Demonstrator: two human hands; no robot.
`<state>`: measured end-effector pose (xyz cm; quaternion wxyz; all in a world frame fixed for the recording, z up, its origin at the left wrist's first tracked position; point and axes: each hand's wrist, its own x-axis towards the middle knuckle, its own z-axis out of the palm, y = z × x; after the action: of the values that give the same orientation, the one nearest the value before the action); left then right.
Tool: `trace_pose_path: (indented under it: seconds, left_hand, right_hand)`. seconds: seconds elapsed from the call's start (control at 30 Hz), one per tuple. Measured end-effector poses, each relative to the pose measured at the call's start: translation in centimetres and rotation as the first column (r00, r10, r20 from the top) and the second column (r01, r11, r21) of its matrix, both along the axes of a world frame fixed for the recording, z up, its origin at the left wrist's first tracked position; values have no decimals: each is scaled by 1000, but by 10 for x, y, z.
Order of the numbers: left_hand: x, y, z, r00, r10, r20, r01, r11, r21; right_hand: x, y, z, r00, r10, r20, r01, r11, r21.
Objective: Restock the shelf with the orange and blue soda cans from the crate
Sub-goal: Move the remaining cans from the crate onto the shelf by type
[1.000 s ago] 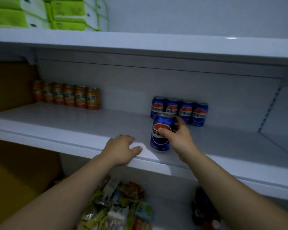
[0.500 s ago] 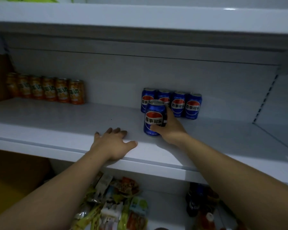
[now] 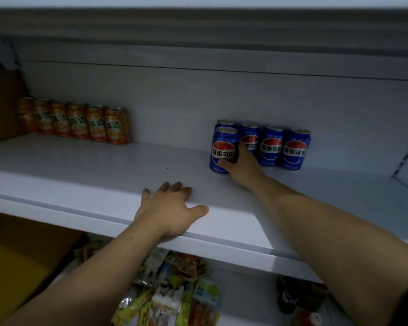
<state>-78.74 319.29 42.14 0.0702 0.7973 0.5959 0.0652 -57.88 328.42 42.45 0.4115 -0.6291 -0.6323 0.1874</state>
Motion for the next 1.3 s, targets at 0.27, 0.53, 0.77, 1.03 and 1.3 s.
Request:
trace_pose_path:
  seconds: [0.27,0.53,0.77,1.03,1.3]
  left_hand:
    - [0,2,-3,1000,4,11,-4,1000,4]
    - [0,2,-2,999,10,43,-10,1000,-2]
    - [-8,1,12,979,9,203,17,992,-125]
    - [-67,-46,38,949,42,312,7,988,-156]
    - [-167,-135,35,923,254,289,-230,967,-114]
  right_hand:
    - [-3,18,-2,999,-19,34,18,1000,18]
    - [-5,12,0,999,-23,35,24,999,-31]
    - [-6,-27,36,990,-15,143,31,994,-109]
    - [-57,-82,89,925,120,361,-51,979,-195]
    - [-196,-125,91,792,359,494,-288,933,-217]
